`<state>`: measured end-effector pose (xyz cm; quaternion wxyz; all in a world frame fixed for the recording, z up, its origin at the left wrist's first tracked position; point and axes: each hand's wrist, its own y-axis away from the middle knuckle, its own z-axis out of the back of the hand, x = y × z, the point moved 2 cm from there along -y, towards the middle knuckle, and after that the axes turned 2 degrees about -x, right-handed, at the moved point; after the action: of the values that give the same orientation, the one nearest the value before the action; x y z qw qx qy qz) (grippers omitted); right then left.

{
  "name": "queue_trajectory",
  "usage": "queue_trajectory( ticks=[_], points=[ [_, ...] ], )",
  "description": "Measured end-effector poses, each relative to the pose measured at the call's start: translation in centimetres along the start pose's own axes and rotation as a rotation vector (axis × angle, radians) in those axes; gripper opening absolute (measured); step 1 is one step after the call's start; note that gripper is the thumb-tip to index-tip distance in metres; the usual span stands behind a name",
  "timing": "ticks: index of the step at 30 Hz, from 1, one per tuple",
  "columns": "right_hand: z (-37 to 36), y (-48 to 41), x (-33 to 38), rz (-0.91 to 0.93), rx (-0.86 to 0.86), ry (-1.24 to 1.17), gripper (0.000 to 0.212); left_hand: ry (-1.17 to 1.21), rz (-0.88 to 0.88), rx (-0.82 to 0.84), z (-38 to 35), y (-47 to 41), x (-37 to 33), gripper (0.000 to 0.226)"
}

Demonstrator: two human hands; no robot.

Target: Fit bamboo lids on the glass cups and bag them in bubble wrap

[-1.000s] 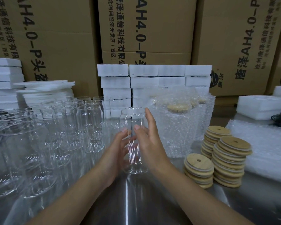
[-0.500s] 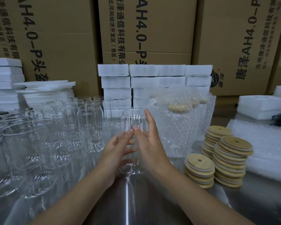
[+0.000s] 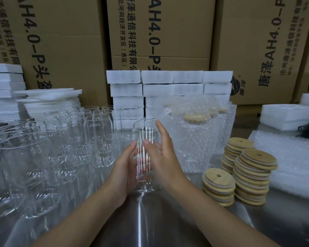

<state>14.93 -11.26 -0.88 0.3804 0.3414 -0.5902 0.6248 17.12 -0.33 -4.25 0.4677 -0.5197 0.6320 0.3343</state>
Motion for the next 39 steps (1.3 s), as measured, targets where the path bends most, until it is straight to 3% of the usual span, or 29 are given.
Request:
queue_trajectory(
  ticks=[7,14,19,25,33,36,39],
  points=[
    [-0.3,0.2,0.5,0.011,0.002,0.035,0.052,0.098,0.021,-0.062,0.8,-0.7,0.5,0.044],
    [0.0,0.3,1.7,0.068,0.045,0.251,0.05,0.005,0.001,-0.012,0.4,-0.7,0.5,0.058],
    [3.4,-0.2,4.9,-0.026,0.062,0.954,0.044,0.008,-0.035,-0.053,-0.4,0.0,-0.1,0.059],
    [8.0,1.3,5.2,-0.389,0.414,1.56,0.054,-0.051,-0.056,-0.095,-0.6,0.6,-0.7,0.074],
    [9.0,1.0,4.6,-0.501,0.673,1.653,0.064,-0.1,-0.016,-0.114,-0.7,0.8,-0.7,0.075],
    [8.8,0.8,4.2,-0.494,0.653,1.603,0.063,-0.096,-0.017,-0.116,-0.7,0.8,-0.7,0.07],
    [8.6,0.5,4.0,-0.447,0.521,1.488,0.06,-0.084,-0.038,-0.13,-0.6,0.6,-0.7,0.079]
  ],
)
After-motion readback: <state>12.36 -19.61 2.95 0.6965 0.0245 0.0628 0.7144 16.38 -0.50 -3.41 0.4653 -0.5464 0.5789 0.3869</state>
